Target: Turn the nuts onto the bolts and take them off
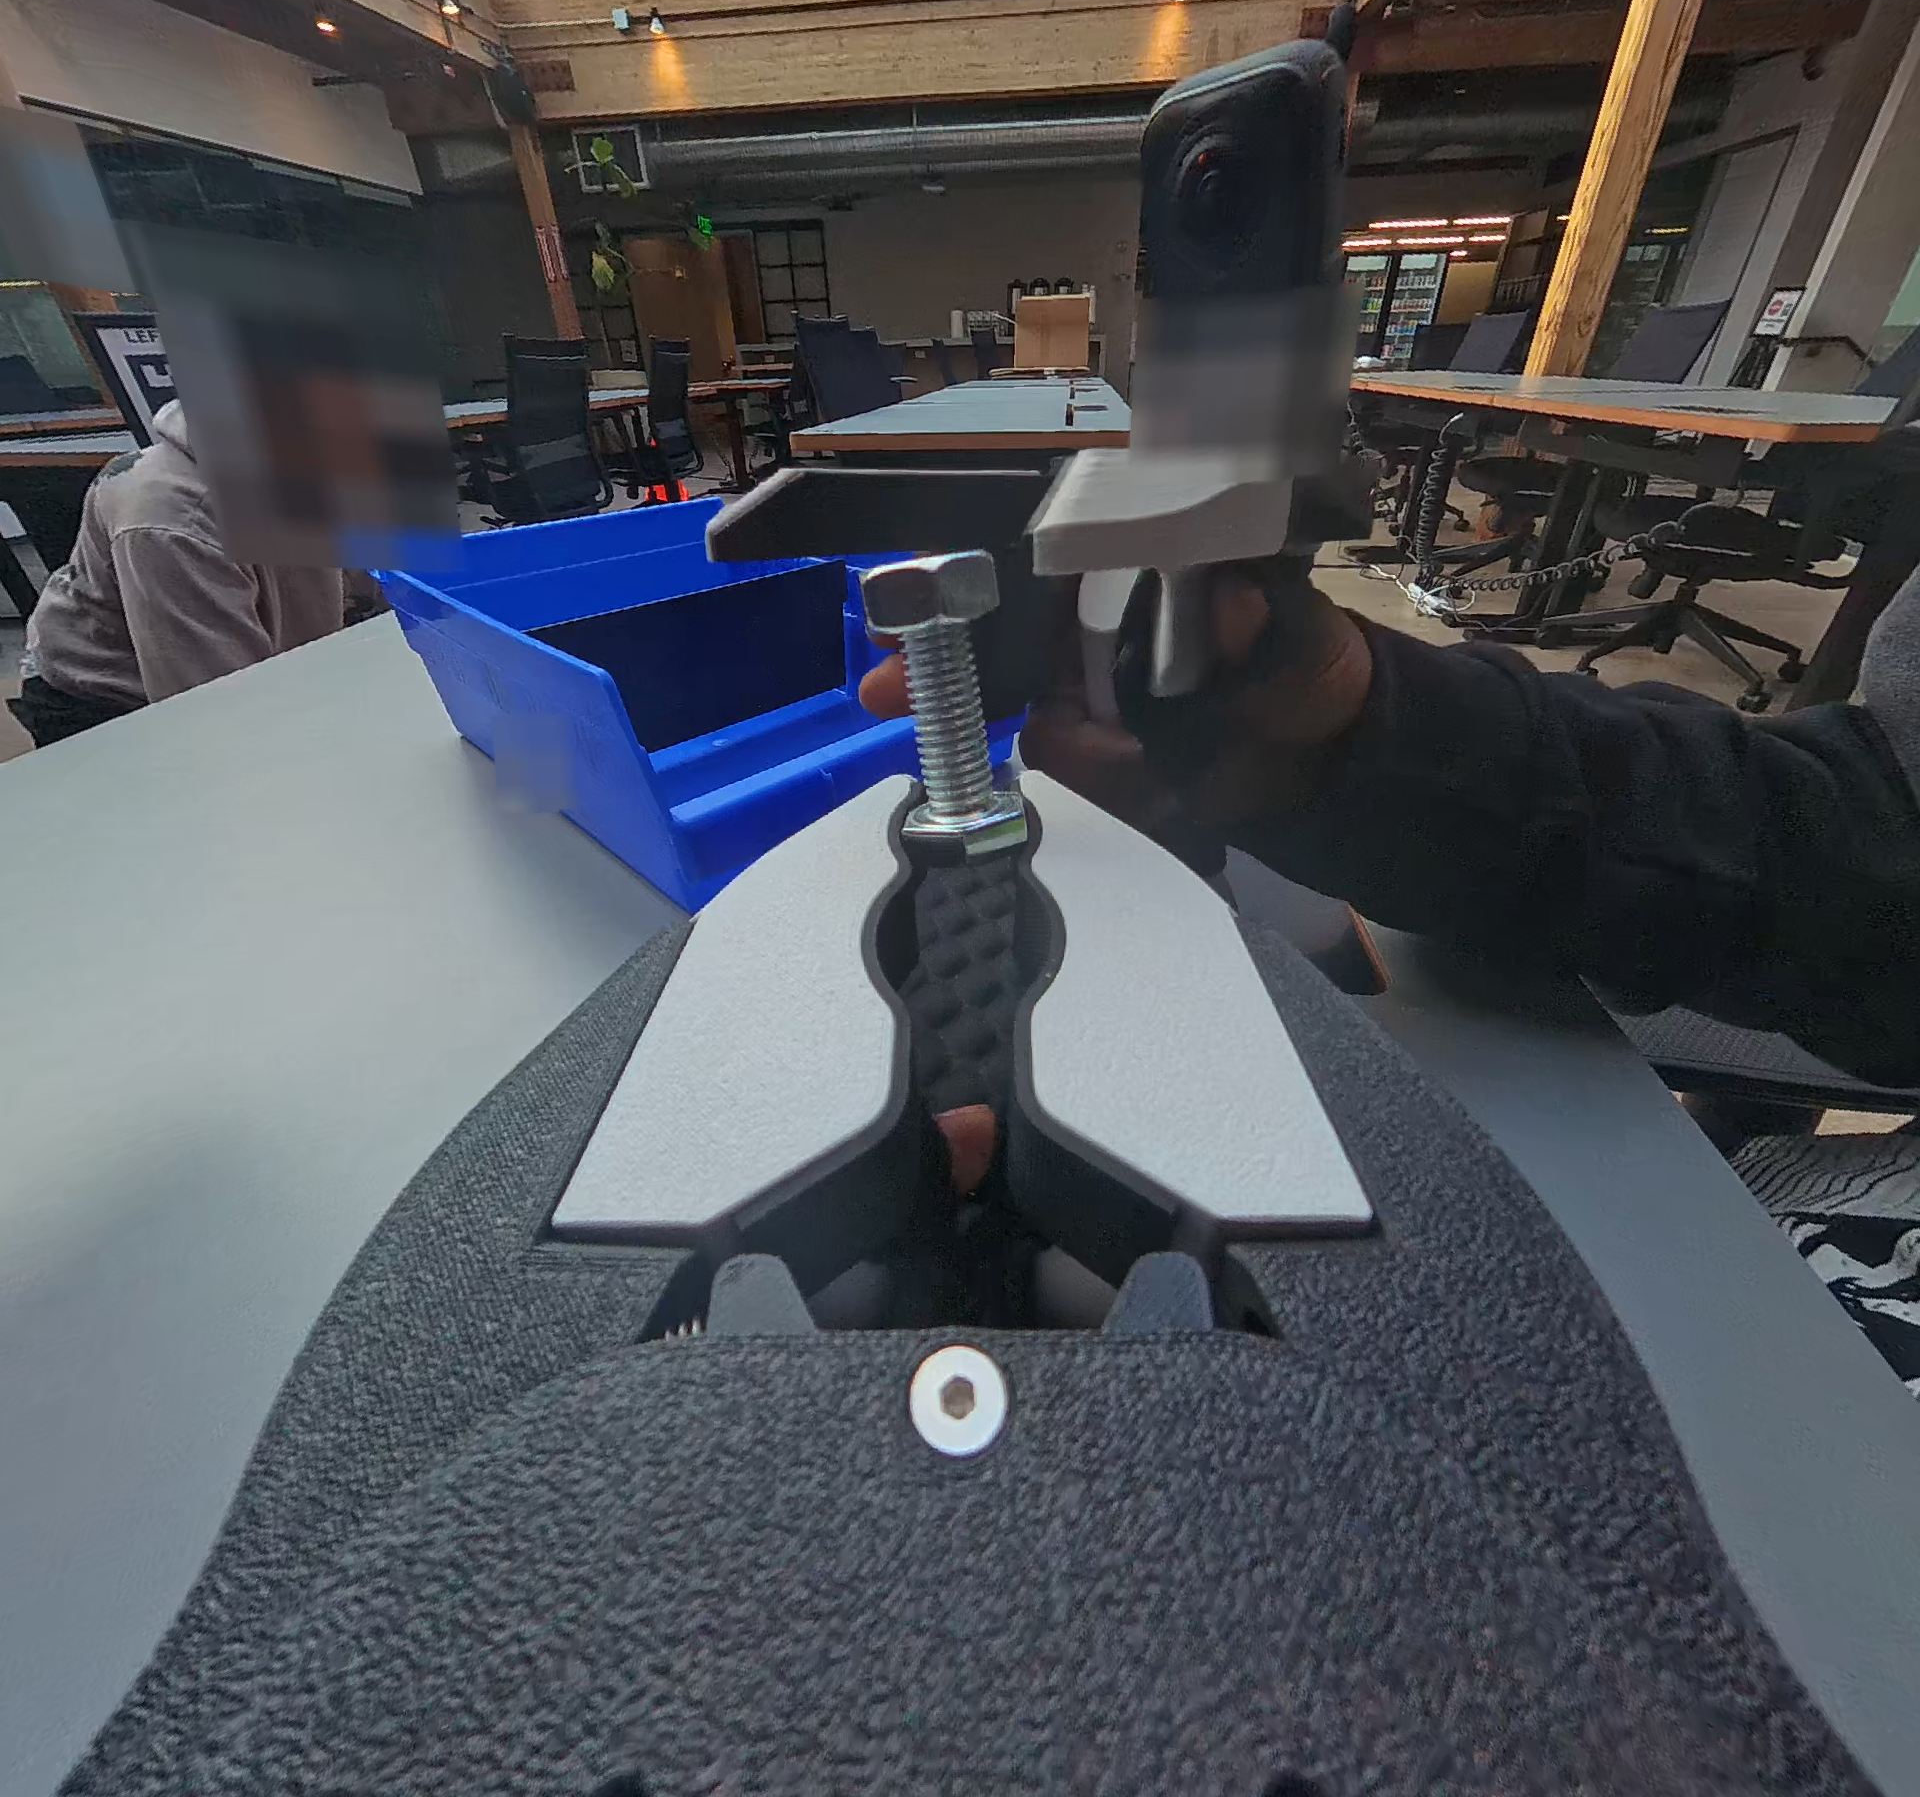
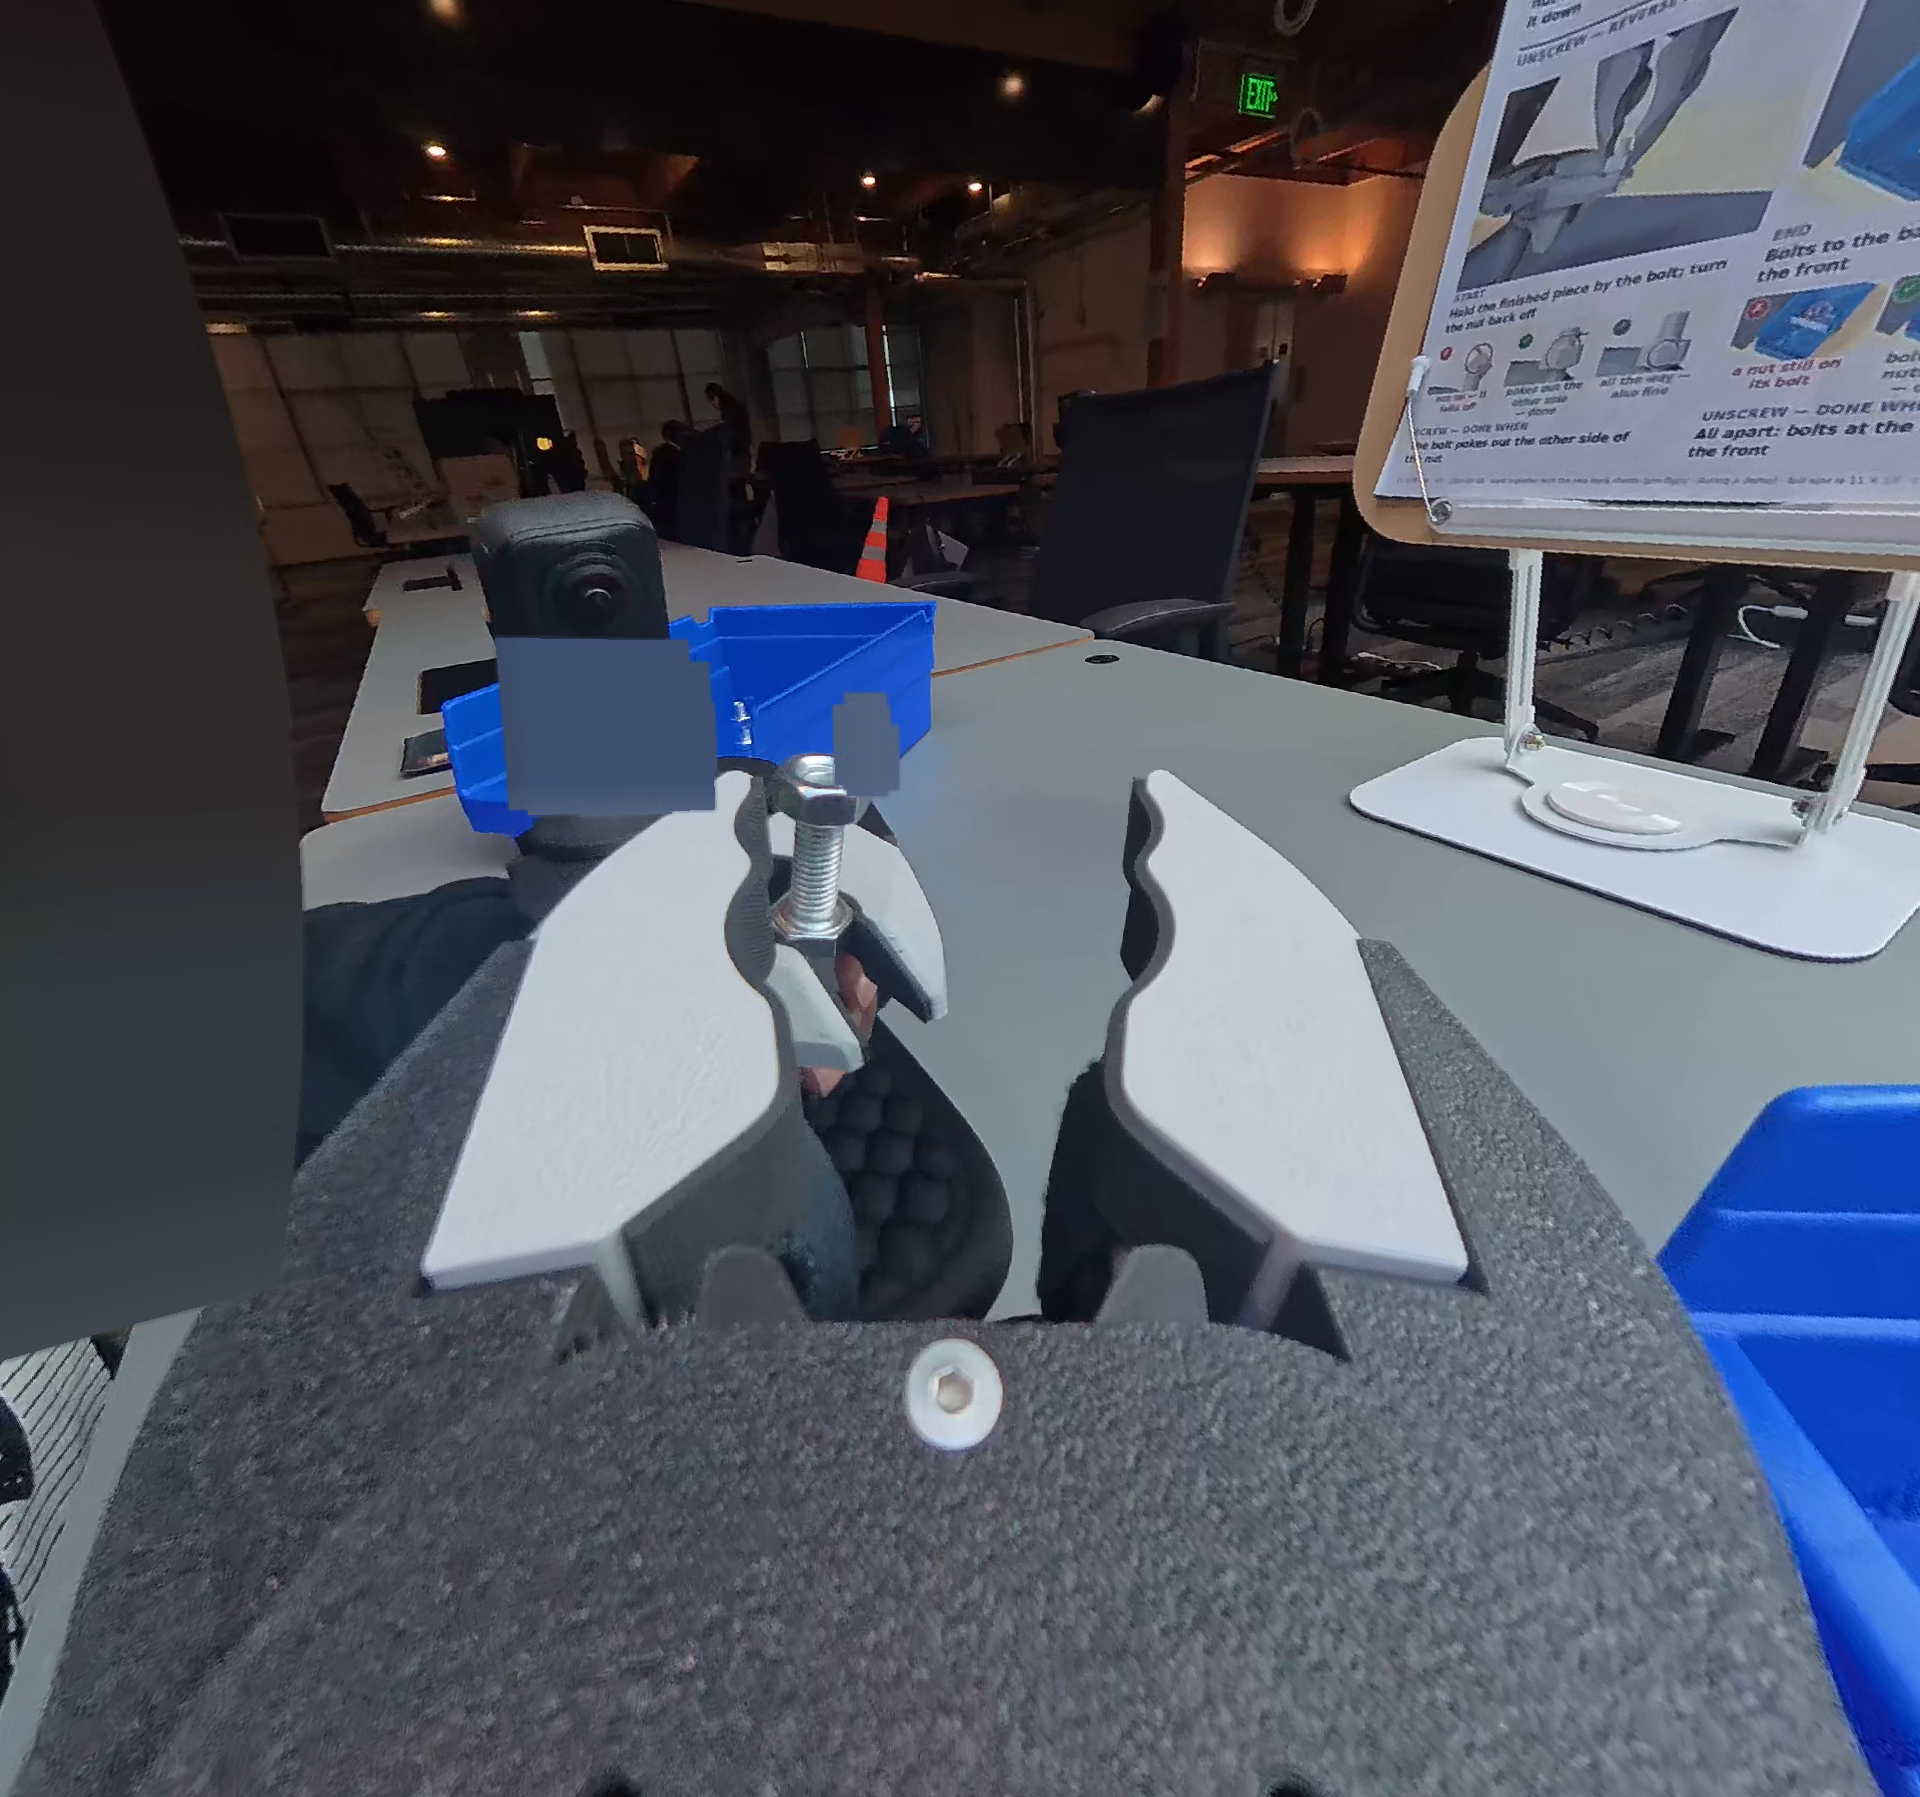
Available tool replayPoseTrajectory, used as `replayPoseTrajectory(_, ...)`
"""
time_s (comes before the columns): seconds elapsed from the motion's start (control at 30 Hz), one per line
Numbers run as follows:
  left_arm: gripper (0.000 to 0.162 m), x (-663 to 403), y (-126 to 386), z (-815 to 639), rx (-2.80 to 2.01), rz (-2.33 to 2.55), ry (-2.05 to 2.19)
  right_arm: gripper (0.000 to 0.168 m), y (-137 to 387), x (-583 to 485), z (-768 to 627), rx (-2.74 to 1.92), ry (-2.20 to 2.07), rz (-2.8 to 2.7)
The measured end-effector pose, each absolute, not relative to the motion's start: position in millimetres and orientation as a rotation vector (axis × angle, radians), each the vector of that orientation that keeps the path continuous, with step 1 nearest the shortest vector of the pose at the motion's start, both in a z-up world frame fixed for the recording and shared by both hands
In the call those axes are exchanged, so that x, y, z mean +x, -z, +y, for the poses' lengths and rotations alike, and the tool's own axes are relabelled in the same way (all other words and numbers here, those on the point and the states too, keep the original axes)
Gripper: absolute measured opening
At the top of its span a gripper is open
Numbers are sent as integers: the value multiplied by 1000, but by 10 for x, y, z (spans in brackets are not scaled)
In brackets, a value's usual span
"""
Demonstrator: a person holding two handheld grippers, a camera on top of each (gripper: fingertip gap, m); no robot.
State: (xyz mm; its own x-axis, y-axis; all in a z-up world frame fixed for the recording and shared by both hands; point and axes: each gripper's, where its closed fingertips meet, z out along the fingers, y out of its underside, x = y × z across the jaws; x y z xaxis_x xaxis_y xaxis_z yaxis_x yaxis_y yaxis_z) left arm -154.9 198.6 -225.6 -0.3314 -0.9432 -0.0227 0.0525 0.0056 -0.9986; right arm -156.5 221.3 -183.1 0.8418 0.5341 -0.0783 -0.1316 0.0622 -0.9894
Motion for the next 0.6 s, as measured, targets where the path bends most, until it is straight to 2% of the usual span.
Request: replayPoseTrajectory(0.6, 14, -1550, 2251, 1989, -978, 1417, 1467, 66, 1869, -1682, 2345, -1461, -513, -363)
